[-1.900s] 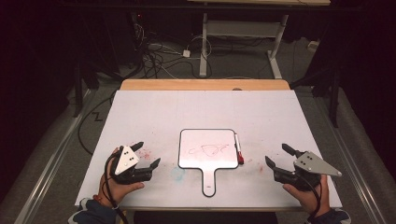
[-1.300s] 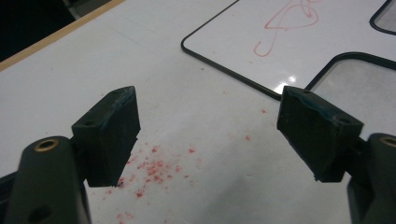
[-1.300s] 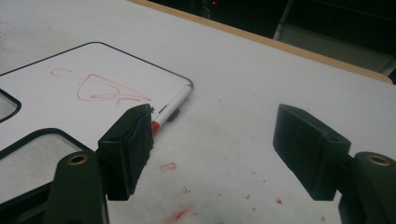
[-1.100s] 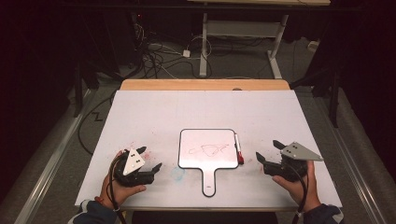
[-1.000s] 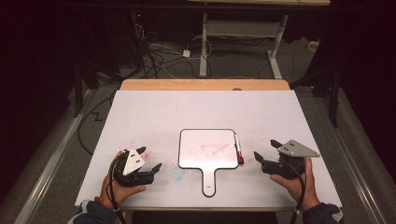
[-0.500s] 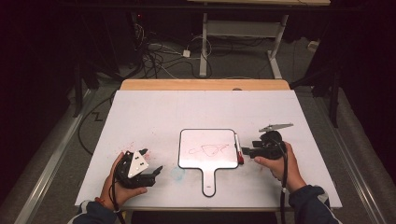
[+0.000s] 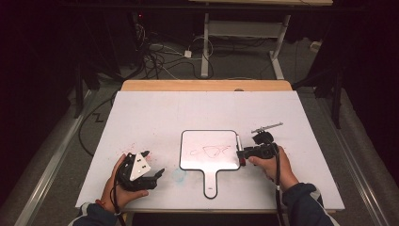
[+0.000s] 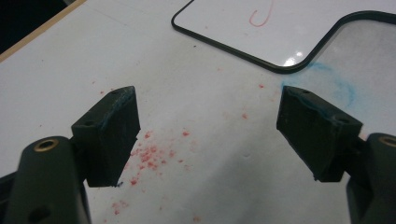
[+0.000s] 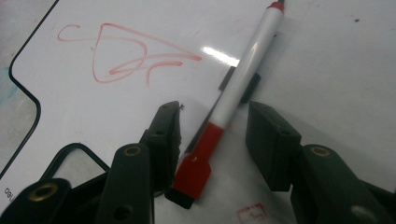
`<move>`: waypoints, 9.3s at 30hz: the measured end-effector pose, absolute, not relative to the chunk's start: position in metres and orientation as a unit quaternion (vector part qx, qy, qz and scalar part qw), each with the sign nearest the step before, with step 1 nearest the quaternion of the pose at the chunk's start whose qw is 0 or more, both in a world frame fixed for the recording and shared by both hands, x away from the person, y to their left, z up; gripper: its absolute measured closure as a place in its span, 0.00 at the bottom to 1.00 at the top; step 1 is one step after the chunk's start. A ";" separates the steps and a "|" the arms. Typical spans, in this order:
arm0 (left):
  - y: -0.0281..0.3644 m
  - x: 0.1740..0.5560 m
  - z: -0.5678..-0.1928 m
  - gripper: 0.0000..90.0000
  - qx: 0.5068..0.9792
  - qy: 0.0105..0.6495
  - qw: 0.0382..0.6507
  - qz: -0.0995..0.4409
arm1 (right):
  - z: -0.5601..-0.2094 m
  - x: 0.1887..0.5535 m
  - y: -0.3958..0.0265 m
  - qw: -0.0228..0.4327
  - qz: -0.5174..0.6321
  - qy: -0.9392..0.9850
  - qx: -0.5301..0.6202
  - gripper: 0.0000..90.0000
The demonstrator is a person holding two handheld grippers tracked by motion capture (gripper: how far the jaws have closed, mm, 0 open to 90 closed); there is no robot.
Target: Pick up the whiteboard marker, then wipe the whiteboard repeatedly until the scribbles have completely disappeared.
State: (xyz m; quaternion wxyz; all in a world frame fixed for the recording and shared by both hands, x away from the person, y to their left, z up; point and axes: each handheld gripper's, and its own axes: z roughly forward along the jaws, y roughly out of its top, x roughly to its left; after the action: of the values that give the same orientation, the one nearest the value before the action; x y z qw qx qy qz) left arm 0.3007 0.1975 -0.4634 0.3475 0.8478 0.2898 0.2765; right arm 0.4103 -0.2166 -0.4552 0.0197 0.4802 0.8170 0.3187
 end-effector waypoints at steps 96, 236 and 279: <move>0.088 0.370 -0.427 0.87 0.808 0.260 0.501 0.168 | -0.435 0.342 -0.183 0.215 0.422 0.841 0.261 0.47; 0.058 0.378 -0.448 0.88 0.806 0.227 0.519 0.169 | -0.434 0.307 -0.252 0.259 0.418 0.823 0.286 0.37; 0.072 0.398 -0.451 0.88 0.791 0.256 0.523 0.185 | -0.434 0.306 -0.251 0.255 0.415 0.825 0.285 0.37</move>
State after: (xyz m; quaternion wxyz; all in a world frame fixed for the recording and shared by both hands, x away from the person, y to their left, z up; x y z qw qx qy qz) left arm 0.3984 0.0722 -0.4511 0.5230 0.7915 0.2565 0.1852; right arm 0.3062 -0.2507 -0.4336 0.2555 0.2851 0.8253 0.4152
